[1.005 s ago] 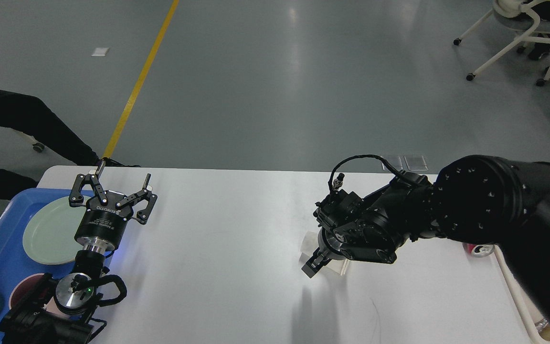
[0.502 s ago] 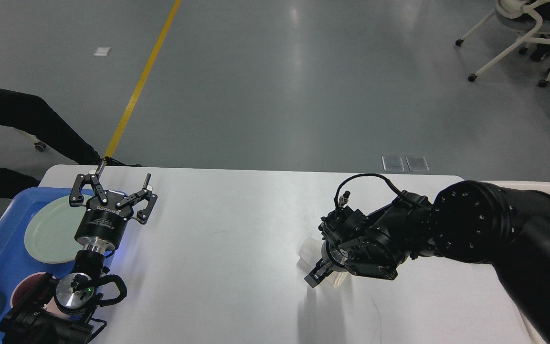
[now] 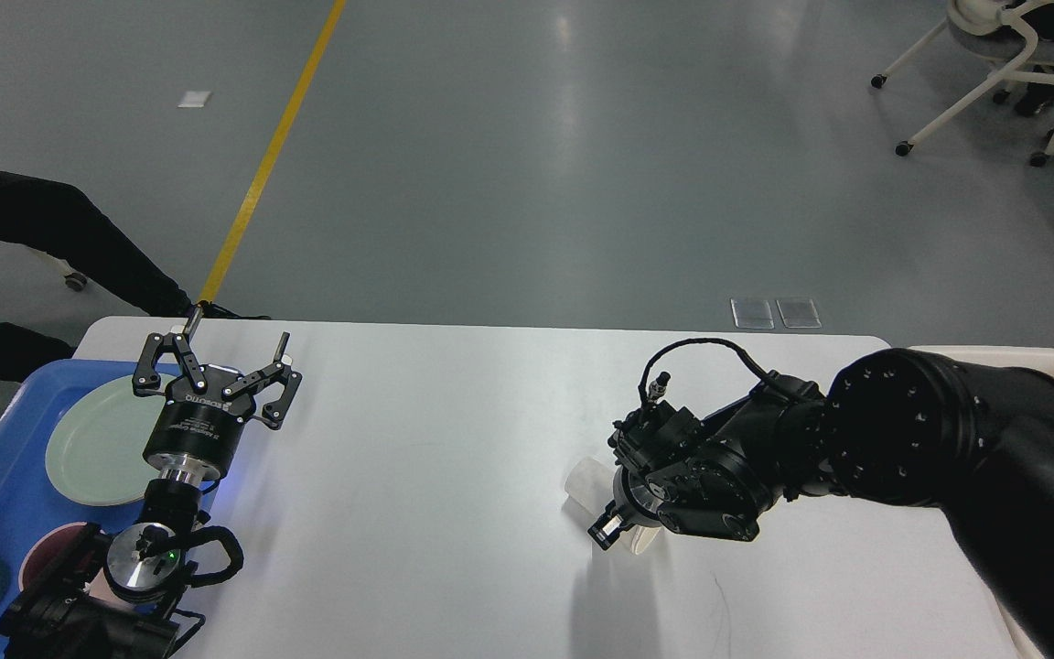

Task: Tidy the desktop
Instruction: 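Grasp the white paper cup and lift it toward the bin, then carry the paper cup over the white bin and release it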

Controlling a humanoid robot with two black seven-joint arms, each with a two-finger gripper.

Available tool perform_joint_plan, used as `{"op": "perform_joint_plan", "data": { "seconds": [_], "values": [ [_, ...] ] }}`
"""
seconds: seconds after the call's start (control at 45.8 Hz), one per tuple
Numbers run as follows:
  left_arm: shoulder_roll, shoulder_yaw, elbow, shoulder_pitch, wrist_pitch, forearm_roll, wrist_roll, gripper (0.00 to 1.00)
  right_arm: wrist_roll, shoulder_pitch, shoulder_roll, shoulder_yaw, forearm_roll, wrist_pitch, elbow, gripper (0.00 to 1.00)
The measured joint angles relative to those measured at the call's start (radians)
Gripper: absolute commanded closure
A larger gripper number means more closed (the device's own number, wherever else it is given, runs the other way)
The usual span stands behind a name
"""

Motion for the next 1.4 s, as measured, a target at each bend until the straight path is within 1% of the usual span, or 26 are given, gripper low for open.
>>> {"op": "perform_joint_plan", "data": {
  "seconds": [0.197,0.349,0.48,0.568,0.655,0.786,0.917,1.136,1.179,1.289,1.398],
  "values": [
    [0.0,0.0,0.0,0.0,0.0,0.0,0.0,0.03,-0.003,0.015,0.003,0.004,0.085,0.007,0.016,1.0],
    [0.0,0.0,0.0,0.0,0.0,0.0,0.0,0.03,-0.003,0.058,-0.004,0.005,0.269,0.012,0.024,1.0],
    [0.0,0.0,0.0,0.0,0.0,0.0,0.0,0.03,-0.003,0.124,-0.033,0.005,0.488,0.074,0.044,1.0],
    [0.0,0.0,0.0,0.0,0.0,0.0,0.0,0.03,-0.003,0.166,-0.044,0.004,0.572,0.119,0.057,1.0],
    [0.001,0.0,0.0,0.0,0.0,0.0,0.0,0.03,-0.004,0.226,-0.079,0.004,0.648,0.153,0.097,1.0],
    [0.001,0.0,0.0,0.0,0.0,0.0,0.0,0.03,-0.007,0.384,-0.151,-0.015,0.81,0.172,0.218,1.0],
    [0.001,0.0,0.0,0.0,0.0,0.0,0.0,0.03,-0.016,0.6,-0.219,-0.112,0.964,0.185,0.395,1.0],
    [0.001,0.0,0.001,0.0,0.0,0.0,0.0,0.03,-0.025,0.913,-0.322,-0.33,1.008,0.195,0.685,1.0],
    [0.001,0.0,0.001,0.0,0.0,0.0,0.0,0.03,-0.035,0.958,-0.336,-0.366,1.005,0.196,0.731,1.0],
    [0.001,0.0,0.001,0.001,0.0,0.0,0.0,0.03,-0.087,1.049,-0.394,-0.427,1.0,0.198,0.814,1.0],
    [0.001,0.0,0.001,0.002,0.0,0.0,0.0,0.03,-0.108,1.09,-0.444,-0.458,0.999,0.203,0.845,1.0]
  ]
}}
